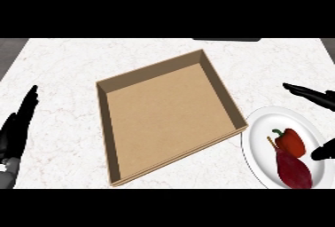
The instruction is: Pick the bell pepper from the plate and place it in the cardboard box
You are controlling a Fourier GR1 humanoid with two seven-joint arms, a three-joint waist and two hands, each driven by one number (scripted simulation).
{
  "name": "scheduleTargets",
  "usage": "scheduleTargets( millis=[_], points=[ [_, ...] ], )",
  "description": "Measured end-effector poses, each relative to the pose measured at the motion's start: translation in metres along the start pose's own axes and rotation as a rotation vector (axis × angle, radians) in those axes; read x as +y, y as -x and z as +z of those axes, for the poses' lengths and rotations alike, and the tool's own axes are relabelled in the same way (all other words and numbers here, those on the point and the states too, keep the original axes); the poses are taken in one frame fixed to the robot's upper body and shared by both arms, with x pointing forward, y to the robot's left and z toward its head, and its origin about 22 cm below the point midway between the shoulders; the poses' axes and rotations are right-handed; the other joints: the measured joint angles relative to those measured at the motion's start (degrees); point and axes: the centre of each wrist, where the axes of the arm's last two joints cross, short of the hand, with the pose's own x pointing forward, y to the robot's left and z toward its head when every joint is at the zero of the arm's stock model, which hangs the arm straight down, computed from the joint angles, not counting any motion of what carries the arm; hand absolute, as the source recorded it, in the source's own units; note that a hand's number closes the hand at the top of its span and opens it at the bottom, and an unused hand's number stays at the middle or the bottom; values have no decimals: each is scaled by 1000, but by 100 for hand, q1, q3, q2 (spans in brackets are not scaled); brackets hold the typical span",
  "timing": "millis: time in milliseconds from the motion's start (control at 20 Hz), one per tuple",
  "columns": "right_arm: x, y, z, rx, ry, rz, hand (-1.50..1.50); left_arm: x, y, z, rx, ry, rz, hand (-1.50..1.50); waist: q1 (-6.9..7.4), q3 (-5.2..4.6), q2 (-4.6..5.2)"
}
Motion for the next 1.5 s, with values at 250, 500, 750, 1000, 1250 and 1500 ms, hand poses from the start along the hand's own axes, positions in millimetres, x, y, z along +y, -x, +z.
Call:
scheduleTargets(
  millis=[250, 500, 750, 1000, 1250, 1500],
  points=[
    [-7, 2, 2, 42, -180, 191, -150, -5, -3, -6, -10, 11, -5, 0, 86, -15, -13],
    [-12, 8, -6, 95, -371, 343, -150, -8, -3, -8, -7, 15, -12, 0, 114, -29, -41],
    [-3, 24, -21, 111, -500, 401, -150, -3, 0, -13, 4, 3, -19, 0, 42, -38, -71],
    [1, 39, -32, 129, -564, 448, -150, -2, 3, -12, 11, -7, -14, 0, -46, -42, -105],
    [15, 55, -40, 127, -589, 455, -150, -7, 7, -7, 19, -13, -22, 0, -93, -43, -119],
    [23, 63, -46, 116, -606, 459, -150, -5, 8, -10, 25, -17, -27, 0, -136, -44, -127]
  ],
)
